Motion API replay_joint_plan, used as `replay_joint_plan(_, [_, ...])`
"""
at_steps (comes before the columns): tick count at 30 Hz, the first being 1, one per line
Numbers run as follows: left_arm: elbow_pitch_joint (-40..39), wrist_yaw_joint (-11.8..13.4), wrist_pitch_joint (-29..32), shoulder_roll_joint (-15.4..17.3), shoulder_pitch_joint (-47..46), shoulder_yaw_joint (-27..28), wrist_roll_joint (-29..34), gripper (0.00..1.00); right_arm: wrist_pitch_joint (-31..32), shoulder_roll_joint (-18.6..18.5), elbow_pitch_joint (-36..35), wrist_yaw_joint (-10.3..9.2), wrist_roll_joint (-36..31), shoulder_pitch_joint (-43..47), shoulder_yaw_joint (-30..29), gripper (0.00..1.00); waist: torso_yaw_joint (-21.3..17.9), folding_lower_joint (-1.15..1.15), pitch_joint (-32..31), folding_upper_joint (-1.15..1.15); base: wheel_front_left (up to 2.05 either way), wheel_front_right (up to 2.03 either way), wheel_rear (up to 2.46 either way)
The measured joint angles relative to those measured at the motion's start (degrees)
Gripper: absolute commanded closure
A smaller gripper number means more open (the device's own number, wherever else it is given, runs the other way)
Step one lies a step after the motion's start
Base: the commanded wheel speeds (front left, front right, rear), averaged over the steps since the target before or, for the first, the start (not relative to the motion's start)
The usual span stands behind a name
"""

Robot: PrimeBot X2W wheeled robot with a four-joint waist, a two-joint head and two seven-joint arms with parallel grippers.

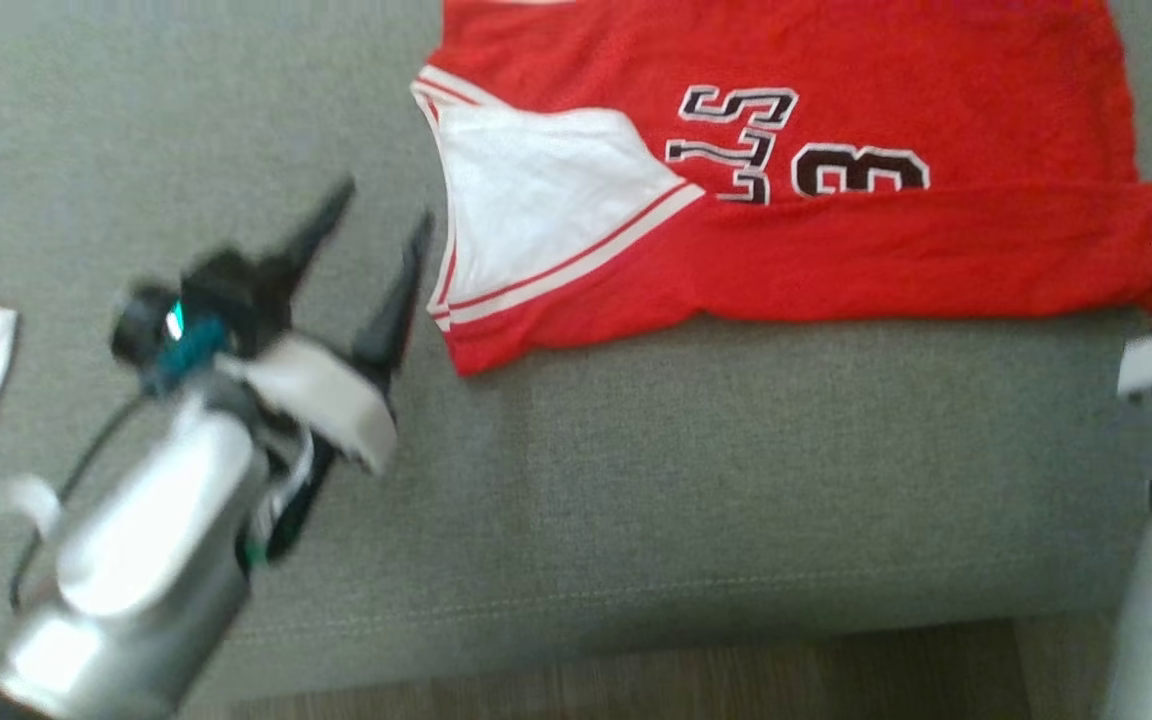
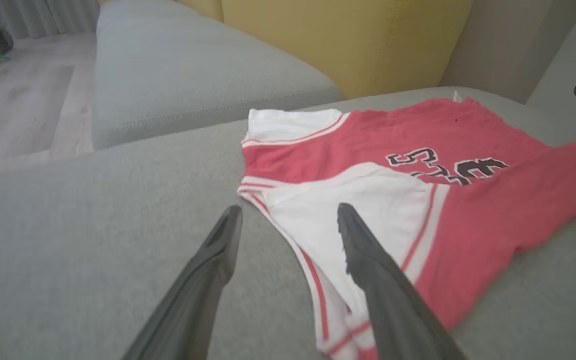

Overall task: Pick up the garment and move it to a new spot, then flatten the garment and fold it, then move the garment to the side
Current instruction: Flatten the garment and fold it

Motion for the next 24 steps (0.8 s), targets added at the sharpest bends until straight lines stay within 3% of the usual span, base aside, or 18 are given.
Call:
replay_joint_plan(7, [-7.7, 5.6, 1.3, -0.7, 13.7, 1.3, -6.3, 0.0, 0.3, 0.0, -5.3, 0.0, 5.1, 10.7, 2.5, 0.0, 0.6, 0.0, -6.2, 0.0, 0.0, 0.0, 0.0])
replay_joint_plan(14, [-9.3, 5.2, 8.1, -2.4, 19.2, -1.1, -11.9, 0.0, 5.0, 0.0, -7.7, 0.0, 8.9, 15.5, 2.8, 0.0, 0.8, 0.0, -8.3, 0.0, 0.0, 0.0, 0.0])
replay_joint_plan(24, [0.1, 4.0, 11.3, -5.1, 12.7, -2.1, -12.5, 0.0, 13.1, 0.1, -5.6, 0.0, 10.6, 13.9, 1.4, 0.0, -0.3, 0.0, -5.2, 0.0, 0.0, 0.0, 0.0])
